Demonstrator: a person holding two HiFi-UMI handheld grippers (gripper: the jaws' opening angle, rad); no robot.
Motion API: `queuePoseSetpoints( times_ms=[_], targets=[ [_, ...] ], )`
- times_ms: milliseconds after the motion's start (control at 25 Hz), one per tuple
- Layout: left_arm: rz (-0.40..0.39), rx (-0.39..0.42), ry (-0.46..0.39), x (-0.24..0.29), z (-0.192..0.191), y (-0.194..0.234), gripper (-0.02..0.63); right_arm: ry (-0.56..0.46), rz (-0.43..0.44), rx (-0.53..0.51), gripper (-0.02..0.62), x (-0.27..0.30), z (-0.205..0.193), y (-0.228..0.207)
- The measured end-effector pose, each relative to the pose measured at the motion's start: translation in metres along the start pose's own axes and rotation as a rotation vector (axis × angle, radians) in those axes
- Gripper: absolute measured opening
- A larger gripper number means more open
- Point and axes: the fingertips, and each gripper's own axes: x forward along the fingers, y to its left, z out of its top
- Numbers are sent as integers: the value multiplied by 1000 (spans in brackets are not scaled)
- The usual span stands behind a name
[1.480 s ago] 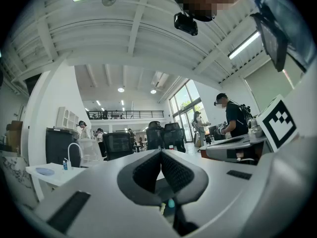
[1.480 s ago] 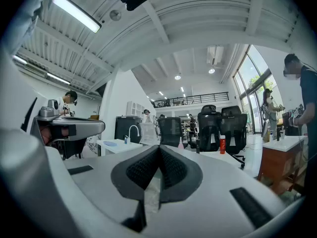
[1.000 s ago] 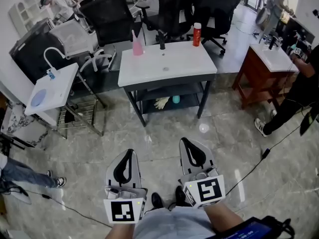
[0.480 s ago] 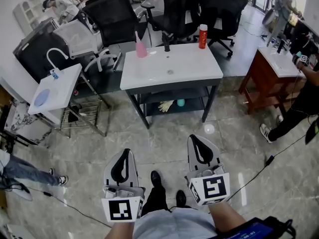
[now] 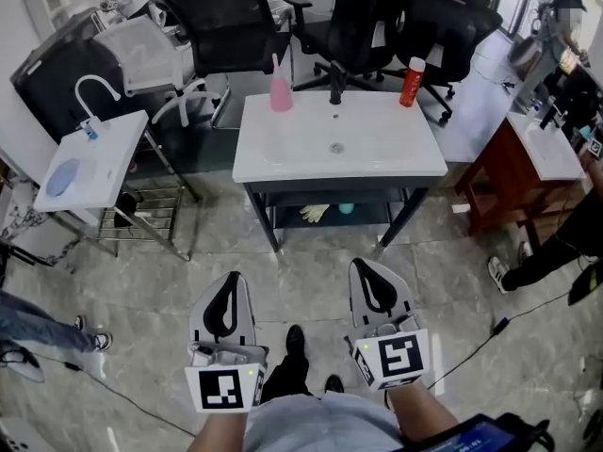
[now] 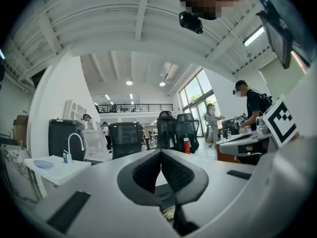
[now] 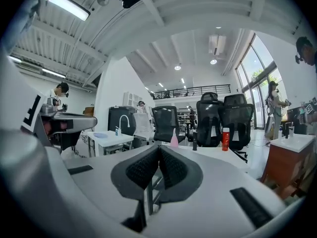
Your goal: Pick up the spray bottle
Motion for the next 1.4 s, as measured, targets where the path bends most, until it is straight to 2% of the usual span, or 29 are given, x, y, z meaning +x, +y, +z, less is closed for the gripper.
queuePoseSetpoints(
  times_ms=[320,560,760,1040,1400],
  targets=[
    [0,-12,-24,89,-1,77,17,-14,-10,-19,15,114,30,1],
    [-24,-16,-71,140,4,113,15,-50,-36,-40,15,170,53,-1],
    [-51,-30,-71,172,-4,122,15,-49,-62,-48,15,195,57,-12],
    [-97,-36,-30,213,-23,114,15,-23,-102,-29,15,221,46,-41],
    [-94,-12,15,297,-35,110,15,-38,-101,-15,15,293,48,-105]
  ],
)
